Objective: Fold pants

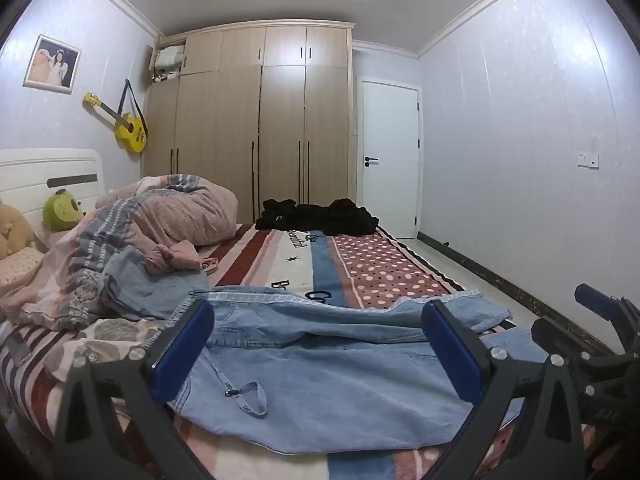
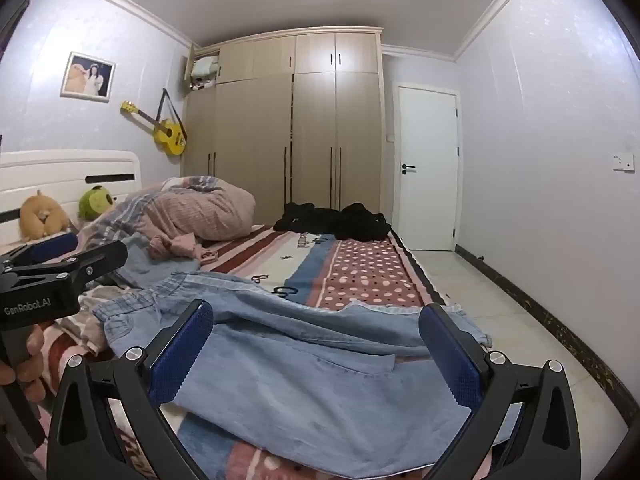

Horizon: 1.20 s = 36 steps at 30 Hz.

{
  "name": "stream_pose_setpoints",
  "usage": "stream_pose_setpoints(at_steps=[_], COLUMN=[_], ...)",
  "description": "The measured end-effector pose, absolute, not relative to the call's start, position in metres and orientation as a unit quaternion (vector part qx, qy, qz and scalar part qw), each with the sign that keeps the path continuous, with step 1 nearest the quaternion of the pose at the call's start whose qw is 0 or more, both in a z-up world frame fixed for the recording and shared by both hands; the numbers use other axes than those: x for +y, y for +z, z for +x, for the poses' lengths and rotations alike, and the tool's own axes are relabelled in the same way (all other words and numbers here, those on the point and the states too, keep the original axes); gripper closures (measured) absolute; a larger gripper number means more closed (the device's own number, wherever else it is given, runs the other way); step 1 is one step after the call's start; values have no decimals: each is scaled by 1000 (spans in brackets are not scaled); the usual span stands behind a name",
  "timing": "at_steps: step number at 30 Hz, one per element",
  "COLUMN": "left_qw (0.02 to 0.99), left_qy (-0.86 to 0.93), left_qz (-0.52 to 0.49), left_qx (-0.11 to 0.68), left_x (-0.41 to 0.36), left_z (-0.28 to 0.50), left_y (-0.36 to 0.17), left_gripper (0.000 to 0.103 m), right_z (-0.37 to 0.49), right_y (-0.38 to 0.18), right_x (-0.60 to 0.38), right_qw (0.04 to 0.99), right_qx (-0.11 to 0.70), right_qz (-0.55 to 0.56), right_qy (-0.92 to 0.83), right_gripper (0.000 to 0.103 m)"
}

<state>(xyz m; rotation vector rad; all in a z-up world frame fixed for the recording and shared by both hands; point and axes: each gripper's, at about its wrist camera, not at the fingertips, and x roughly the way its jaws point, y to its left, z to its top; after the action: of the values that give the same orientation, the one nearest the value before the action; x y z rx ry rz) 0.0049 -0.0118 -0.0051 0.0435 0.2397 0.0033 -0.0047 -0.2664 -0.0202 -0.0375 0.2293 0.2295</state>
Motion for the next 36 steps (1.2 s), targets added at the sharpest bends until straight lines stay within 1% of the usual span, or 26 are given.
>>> stream_pose_setpoints(at_steps=[3, 12, 18, 36], left_qw=[992, 992, 992, 991], left_qy=[-10, -13, -9, -16], left_qz=[-7, -9, -18, -17], left_qx=[123, 124, 125, 131], left_x=[0, 6, 7, 9], left_z=[7, 5, 4, 7], left_y=[-7, -15, -8, -10], left_gripper=[1, 1, 1, 1], right_z=[-5, -7, -7, -11], right_y=[-21, -25, -19, -18], right_x=[-266, -271, -271, -270], right_qw=[987, 987, 987, 987], right_qx=[114, 113, 116, 114], right_qz=[-21, -31, -26, -24], right_qy=[115, 112, 111, 108], right_gripper=[1, 1, 1, 1])
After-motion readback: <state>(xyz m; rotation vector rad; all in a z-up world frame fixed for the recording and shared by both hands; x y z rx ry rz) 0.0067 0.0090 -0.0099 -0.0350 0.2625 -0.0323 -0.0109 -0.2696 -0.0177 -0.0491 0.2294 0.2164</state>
